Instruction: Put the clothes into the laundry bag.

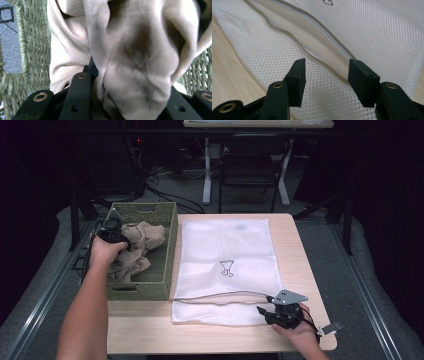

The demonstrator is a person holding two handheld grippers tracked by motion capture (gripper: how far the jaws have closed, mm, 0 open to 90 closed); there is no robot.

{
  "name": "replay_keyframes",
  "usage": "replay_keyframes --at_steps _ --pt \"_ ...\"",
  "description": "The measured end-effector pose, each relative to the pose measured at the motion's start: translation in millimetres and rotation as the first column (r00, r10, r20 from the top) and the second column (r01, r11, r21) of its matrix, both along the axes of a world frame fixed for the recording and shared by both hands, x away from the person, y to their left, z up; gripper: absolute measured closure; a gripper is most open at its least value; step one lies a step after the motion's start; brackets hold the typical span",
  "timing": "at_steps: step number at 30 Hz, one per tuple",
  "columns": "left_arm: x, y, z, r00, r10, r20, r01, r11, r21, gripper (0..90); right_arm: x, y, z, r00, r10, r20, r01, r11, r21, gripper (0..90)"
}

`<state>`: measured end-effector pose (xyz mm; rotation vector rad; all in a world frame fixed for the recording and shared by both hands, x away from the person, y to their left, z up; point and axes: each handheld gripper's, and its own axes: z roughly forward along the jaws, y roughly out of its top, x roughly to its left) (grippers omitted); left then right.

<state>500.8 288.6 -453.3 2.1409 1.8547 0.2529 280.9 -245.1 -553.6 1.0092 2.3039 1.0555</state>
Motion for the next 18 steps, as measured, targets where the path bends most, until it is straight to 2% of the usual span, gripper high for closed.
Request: replay_keyframes --at_steps 18 --pt "-11.3 8.5 30.3 0.9999 -0.001 0.015 0.001 0.9999 -0.015 68.9 0.7 1.7 -0.2 1.0000 0.004 -0.002 -0.004 1.000 -0.004 48.3"
